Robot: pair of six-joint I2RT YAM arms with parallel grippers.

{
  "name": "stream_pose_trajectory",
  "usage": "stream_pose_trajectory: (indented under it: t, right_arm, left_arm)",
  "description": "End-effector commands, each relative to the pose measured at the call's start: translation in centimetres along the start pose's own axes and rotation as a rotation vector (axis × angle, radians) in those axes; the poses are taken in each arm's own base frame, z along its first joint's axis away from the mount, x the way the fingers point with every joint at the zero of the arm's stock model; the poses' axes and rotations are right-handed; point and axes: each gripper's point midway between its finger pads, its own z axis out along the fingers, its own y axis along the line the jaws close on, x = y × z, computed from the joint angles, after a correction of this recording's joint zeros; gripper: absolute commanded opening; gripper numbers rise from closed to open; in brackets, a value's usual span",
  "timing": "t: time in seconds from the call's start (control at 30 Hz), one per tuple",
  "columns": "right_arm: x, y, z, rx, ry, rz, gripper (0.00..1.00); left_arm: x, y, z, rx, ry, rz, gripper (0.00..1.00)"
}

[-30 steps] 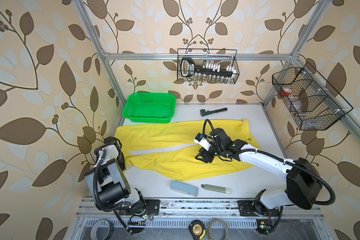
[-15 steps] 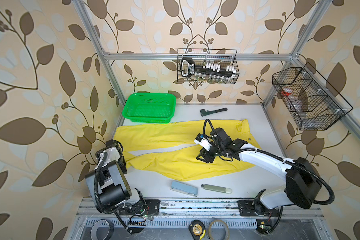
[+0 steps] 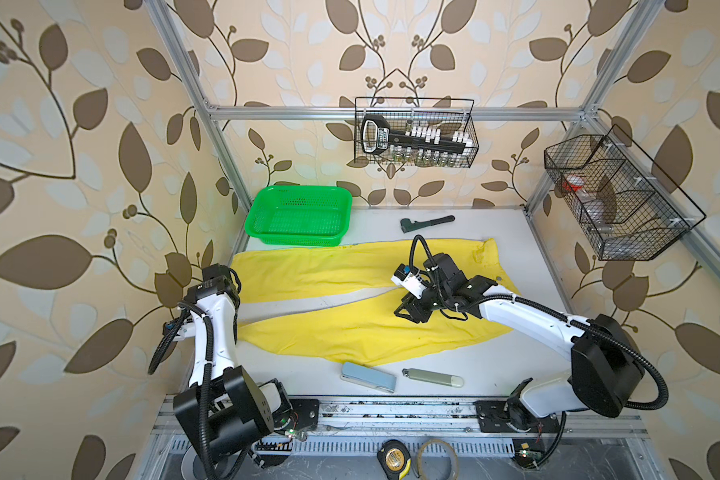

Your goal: Fold and stack the trousers

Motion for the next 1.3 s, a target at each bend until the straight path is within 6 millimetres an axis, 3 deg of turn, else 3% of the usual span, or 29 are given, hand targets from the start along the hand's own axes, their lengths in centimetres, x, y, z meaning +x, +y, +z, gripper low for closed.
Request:
stream_pose_trajectory:
  t: [0.0, 0.17, 0.27, 0.6, 0.8, 0.97, 1.03, 1.17, 1.27]
  right_arm:
    - [-2.6, 0.9, -1.1, -0.033, -0.071, -0.034, 0.53]
    - [-2.7, 1.1, -1.5, -0.036, -0.082, -0.033, 0.53]
    - [-2.3, 1.0, -1.4, -0.029, -0.077, -0.034, 0.54]
    - [-1.4, -0.2, -1.6, 0.010, -0.046, -0.022, 0.53]
    - [-1.3, -0.8, -1.3, 0.021, -0.034, -0.014, 0.54]
    - [-1.4, -1.3, -1.1, 0.026, -0.032, -0.006, 0.53]
    - [-1.4, -1.6, -1.1, 0.031, -0.034, 0.000, 0.53]
    - [-1.7, -2.9, -1.4, 0.055, -0.044, 0.025, 0.54]
    - [-2.0, -4.4, -1.9, 0.087, -0.055, 0.072, 0.54]
  left_arm:
    - [-2.8, 3.1, -3.6, -0.075, -0.158, 0.060, 0.00]
    - [-4.0, 3.1, -5.8, -0.086, -0.255, 0.131, 0.00]
    - [-4.3, 0.5, -5.9, -0.066, -0.298, 0.167, 0.00]
    - [-0.8, -10.7, 1.5, -0.200, -0.316, 0.406, 0.03]
    - [1.7, -15.6, 4.6, -0.154, -0.276, 0.516, 0.09]
    - [3.7, -17.6, 6.9, -0.161, -0.216, 0.649, 0.25]
    - [4.0, -18.7, 7.2, -0.145, -0.204, 0.720, 0.39]
    - [3.8, -19.0, 5.7, -0.124, -0.165, 0.788, 0.67]
    - [4.0, -17.3, 3.7, -0.097, -0.083, 0.823, 0.73]
